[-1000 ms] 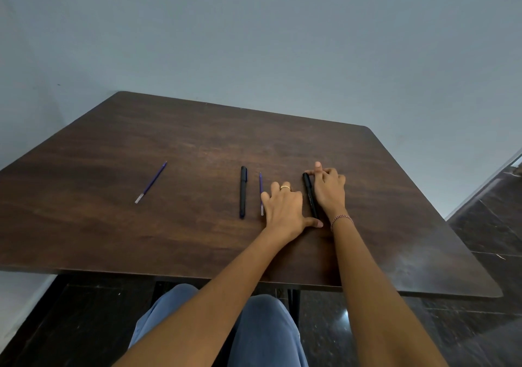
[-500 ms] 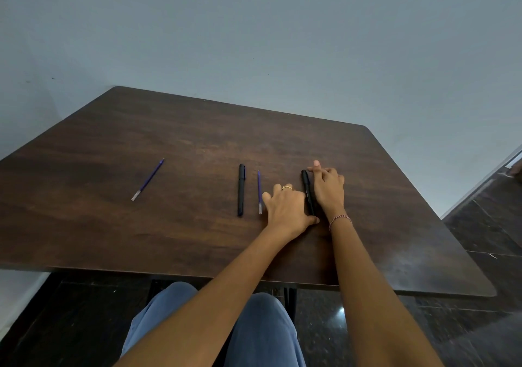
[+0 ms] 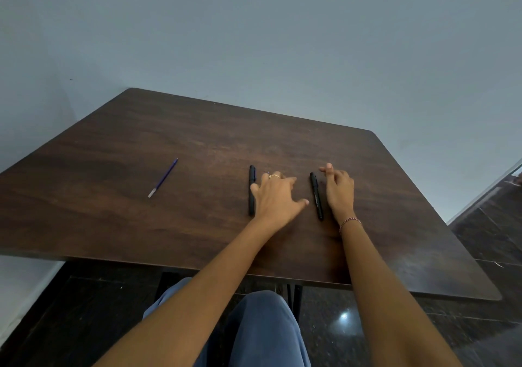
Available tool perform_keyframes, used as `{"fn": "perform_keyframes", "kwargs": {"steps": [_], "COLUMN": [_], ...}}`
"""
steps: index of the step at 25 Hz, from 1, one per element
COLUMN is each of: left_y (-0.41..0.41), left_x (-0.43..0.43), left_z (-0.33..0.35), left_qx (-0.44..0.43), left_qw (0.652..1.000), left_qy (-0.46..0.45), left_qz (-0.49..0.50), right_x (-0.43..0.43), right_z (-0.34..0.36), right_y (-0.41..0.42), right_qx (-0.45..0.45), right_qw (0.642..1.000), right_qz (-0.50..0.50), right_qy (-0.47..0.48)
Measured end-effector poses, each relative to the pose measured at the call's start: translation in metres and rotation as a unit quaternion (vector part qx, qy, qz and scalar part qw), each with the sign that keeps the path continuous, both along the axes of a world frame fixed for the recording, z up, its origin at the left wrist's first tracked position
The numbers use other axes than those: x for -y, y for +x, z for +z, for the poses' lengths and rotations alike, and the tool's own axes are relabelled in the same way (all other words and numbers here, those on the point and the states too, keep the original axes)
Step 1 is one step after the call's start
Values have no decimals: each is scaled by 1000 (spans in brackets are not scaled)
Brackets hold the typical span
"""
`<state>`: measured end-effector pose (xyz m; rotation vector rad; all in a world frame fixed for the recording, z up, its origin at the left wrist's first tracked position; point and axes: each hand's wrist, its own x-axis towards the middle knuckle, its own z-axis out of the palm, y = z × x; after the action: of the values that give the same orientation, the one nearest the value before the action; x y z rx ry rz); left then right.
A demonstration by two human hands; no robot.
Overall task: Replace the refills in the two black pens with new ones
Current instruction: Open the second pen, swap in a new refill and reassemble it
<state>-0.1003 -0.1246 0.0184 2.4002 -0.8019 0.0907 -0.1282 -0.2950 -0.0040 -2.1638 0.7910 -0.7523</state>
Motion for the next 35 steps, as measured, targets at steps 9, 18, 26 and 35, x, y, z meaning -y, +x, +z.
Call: {"fn": "perform_keyframes", "kwargs": {"steps": [9, 18, 26, 35], "left_y": [50, 62, 65, 60], "left_x": [-67, -101, -100, -103], "left_z": [-1, -18, -27, -25], "left_qx": [-47, -112, -78, -36], "left_qw": [999, 986, 990, 994], "left_qy": [-9, 31, 6, -79], "left_qz": [-12, -119, -114, -61], "right_x": [-46, -108, -114, -123], "right_z": [33, 31, 25, 32], "right_y": [23, 68, 77, 71], "right_qx": [40, -95, -143, -4], "right_qw": [987, 966, 962, 977], "right_qz": [77, 238, 229, 214], "right_qy": [-139, -15, -46, -5]}}
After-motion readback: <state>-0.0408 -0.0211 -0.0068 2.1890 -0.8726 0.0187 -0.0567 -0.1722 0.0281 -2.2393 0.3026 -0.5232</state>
